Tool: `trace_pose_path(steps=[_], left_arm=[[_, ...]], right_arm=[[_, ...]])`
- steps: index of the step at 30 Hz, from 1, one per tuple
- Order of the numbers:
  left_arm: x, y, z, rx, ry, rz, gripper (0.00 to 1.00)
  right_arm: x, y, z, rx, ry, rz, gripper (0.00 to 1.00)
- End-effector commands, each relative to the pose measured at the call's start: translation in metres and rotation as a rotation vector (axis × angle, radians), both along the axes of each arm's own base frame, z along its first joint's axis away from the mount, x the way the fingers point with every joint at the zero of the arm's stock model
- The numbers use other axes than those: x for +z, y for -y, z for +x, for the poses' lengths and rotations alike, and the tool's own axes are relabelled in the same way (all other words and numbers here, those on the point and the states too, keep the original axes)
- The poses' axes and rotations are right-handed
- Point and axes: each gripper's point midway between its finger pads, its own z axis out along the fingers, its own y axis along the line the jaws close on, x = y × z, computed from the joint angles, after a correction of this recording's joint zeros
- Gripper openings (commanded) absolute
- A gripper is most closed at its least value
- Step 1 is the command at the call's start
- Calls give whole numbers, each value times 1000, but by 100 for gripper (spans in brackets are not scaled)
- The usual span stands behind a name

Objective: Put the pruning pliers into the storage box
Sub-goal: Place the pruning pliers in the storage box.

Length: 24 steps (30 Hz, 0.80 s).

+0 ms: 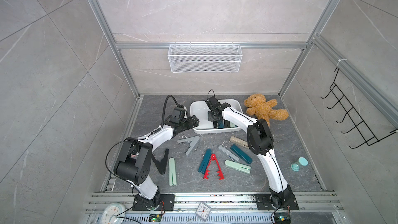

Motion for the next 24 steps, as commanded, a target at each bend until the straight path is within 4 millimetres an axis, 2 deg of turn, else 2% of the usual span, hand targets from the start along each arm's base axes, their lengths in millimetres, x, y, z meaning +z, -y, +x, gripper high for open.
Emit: trace_pose_path(steps=[1, 10, 14, 16, 24], left_arm=[[12, -2, -1, -8, 34, 14, 88], [14, -2, -1, -7, 40, 19, 88], [13, -3, -2, -5, 36, 22, 88], [14, -2, -2, -8, 38, 24, 88], [17, 0, -2, -9, 48, 32, 88]], right_arm=[[-8, 12, -1, -23, -20, -63, 32], [-20, 16, -5, -30, -56, -91, 39], [-13, 17, -4, -38, -46, -89, 44], [-7, 17, -4, -42, -37, -87, 46], [44, 2, -5, -19, 64, -14, 50]])
